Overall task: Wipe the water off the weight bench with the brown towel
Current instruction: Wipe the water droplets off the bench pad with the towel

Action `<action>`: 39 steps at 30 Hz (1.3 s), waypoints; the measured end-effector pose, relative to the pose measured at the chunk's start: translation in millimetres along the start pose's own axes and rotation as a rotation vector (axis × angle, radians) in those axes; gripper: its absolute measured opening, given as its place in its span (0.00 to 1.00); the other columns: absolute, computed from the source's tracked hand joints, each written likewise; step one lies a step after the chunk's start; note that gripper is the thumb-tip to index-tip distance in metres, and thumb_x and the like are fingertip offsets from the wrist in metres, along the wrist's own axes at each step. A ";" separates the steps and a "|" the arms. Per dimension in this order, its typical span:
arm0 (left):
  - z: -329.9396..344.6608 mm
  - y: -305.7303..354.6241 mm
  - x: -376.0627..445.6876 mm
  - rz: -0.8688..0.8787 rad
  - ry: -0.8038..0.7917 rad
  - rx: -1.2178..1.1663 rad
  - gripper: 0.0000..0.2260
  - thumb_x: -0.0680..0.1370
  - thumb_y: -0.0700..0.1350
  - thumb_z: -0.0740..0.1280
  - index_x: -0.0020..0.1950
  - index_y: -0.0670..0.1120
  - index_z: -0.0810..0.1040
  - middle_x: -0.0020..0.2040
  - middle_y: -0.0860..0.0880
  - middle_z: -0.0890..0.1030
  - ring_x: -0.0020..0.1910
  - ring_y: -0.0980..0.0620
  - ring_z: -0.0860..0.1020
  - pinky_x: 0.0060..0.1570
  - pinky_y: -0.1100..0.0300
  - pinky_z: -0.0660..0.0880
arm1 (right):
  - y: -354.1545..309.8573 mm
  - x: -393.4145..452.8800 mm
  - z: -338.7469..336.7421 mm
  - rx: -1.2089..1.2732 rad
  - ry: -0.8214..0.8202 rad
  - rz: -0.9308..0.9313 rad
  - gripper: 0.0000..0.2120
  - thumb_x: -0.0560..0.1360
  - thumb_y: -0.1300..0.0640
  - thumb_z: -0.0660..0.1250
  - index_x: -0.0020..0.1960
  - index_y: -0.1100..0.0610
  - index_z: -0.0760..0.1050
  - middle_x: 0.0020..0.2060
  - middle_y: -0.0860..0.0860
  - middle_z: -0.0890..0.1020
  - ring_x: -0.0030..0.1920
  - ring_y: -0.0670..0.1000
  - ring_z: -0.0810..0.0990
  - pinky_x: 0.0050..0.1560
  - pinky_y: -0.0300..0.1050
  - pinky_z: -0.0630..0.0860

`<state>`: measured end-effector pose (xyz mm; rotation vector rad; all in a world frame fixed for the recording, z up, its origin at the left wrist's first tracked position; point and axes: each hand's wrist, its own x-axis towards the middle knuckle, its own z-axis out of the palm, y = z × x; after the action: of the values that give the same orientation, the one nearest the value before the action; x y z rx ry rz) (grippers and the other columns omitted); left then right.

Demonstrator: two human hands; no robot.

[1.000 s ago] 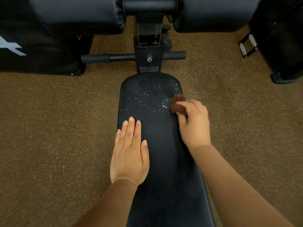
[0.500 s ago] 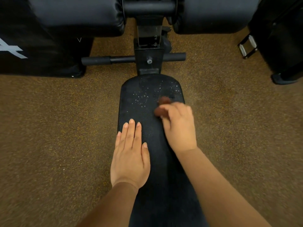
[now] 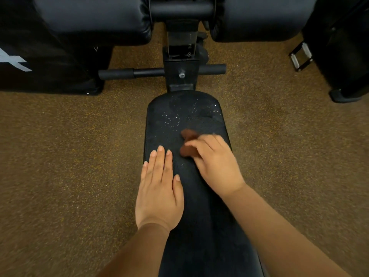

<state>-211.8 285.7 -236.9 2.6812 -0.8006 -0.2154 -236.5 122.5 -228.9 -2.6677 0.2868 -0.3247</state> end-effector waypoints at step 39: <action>-0.4 0.3 53.3 -0.018 0.160 -0.112 0.21 0.78 0.48 0.52 0.69 0.45 0.69 0.67 0.47 0.69 0.67 0.47 0.64 0.68 0.51 0.63 | 4.7 49.1 14.0 -0.021 0.138 0.162 0.14 0.72 0.63 0.66 0.57 0.56 0.78 0.50 0.56 0.79 0.51 0.57 0.74 0.55 0.46 0.68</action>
<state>-167.6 256.0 -239.0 2.5631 -0.6945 -0.0469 -186.8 111.6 -234.4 -2.6260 0.5477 -0.4567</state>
